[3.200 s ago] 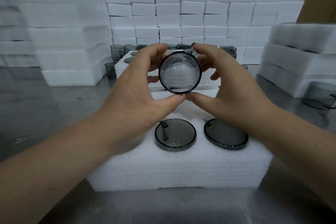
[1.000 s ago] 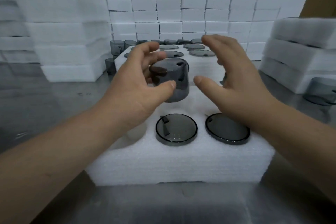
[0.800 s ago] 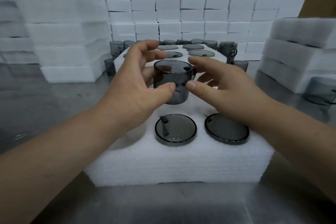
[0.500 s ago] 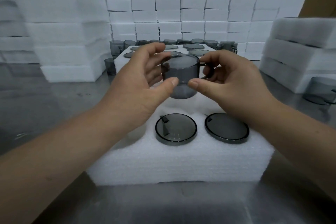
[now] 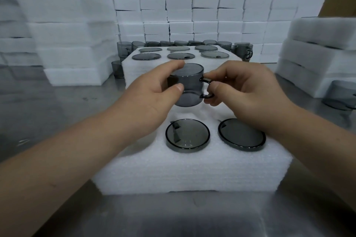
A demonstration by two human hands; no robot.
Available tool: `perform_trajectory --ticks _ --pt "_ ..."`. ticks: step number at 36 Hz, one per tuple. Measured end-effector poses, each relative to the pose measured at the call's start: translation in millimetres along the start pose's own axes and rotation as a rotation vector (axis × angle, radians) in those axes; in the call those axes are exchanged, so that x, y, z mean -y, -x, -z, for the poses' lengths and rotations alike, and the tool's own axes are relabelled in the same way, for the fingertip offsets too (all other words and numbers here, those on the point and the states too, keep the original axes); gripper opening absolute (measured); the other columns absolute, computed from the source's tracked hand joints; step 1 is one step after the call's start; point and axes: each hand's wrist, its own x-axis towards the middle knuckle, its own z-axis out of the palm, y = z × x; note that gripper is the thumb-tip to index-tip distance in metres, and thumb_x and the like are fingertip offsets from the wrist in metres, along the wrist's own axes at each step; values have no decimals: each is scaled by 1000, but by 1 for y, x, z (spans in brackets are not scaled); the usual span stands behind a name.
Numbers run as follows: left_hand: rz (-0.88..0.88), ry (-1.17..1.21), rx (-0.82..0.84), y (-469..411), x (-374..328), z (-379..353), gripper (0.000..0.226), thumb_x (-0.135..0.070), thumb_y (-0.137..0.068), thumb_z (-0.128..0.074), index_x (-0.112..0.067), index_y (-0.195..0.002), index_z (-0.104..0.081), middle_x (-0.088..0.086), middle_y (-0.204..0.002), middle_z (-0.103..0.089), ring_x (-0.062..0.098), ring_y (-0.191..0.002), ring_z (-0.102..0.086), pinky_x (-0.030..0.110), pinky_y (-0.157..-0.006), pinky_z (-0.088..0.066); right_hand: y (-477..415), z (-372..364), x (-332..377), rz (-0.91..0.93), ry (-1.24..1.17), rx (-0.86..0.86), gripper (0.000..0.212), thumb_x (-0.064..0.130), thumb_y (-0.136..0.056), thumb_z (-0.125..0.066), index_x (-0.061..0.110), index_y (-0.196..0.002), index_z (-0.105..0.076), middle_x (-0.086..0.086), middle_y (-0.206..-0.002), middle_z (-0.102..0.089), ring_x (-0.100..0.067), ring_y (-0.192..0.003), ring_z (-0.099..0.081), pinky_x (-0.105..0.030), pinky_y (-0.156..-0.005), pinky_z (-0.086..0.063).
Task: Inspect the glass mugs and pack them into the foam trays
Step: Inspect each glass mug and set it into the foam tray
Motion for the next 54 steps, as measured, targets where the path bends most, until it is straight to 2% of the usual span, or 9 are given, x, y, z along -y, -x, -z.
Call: perform_trajectory --ticks 7,10,16,22,25,37,45,49,54 --pt "32 -12 9 -1 4 0 46 -31 -87 -59 -36 -131 -48 -33 -107 -51 -14 -108 -48 7 -92 -33 1 1 2 -33 19 60 6 19 -76 -59 22 -73 -62 10 -64 -68 -7 -60 -66 -27 -63 -56" --pt "36 -54 25 -1 3 -1 47 -28 -89 -56 -31 -135 -45 -20 -120 -51 -2 -118 -47 18 -100 -32 1 1 3 -33 94 62 9 24 -76 -60 19 -69 -62 4 -68 -68 -9 -60 -66 -37 -66 -56" --pt "30 -96 31 -2 3 0 47 -30 -90 -52 -30 -135 -44 -21 -121 -50 -3 -115 -47 12 -94 -31 0 0 1 -25 132 45 6 22 -79 -63 21 -73 -64 0 -72 -69 -18 -68 -67 -47 -70 -55" --pt "-21 -153 79 -1 4 1 49 -27 -92 -51 -29 -139 -39 -25 -132 -39 -8 -123 -35 6 -100 -24 0 -1 3 -31 134 27 7 27 -73 -59 23 -70 -64 3 -73 -69 -19 -69 -67 -48 -70 -54" --pt "7 -127 78 -2 4 1 46 -27 -91 -51 -31 -137 -42 -29 -125 -39 -15 -115 -33 -7 -88 -22 0 -1 2 -32 134 31 7 27 -73 -59 23 -72 -65 2 -73 -69 -20 -69 -67 -48 -70 -54" --pt "39 -97 62 -1 7 -2 50 -23 -93 -49 -35 -140 -36 -34 -122 -31 -21 -109 -30 -6 -85 -17 -1 -1 0 -37 65 79 16 23 -73 -58 36 -82 -60 15 -68 -66 -5 -60 -61 -32 -68 -56" --pt "-29 -120 124 -1 7 -1 44 -11 -95 -44 -42 -125 -53 -26 -130 -49 -7 -124 -39 18 -107 -25 -1 -1 1 -21 168 136 34 15 -83 -61 49 -87 -58 11 -81 -68 -17 -71 -65 -43 -74 -54" --pt "-81 -147 130 -2 6 -1 66 -11 -93 -46 -77 -84 -49 -54 -94 -47 -29 -100 -40 -7 -86 -22 -2 -1 1 -29 204 126 31 12 -85 -63 42 -94 -64 8 -80 -69 -18 -78 -66 -43 -79 -53" --pt "-61 -233 143 -1 6 -2 73 -13 -93 -48 -83 -74 -40 -25 -133 -43 -3 -130 -33 22 -112 -18 -4 0 2 25 289 119 32 13 -84 -63 45 -87 -59 16 -83 -64 -4 -80 -60 -28 -79 -49"
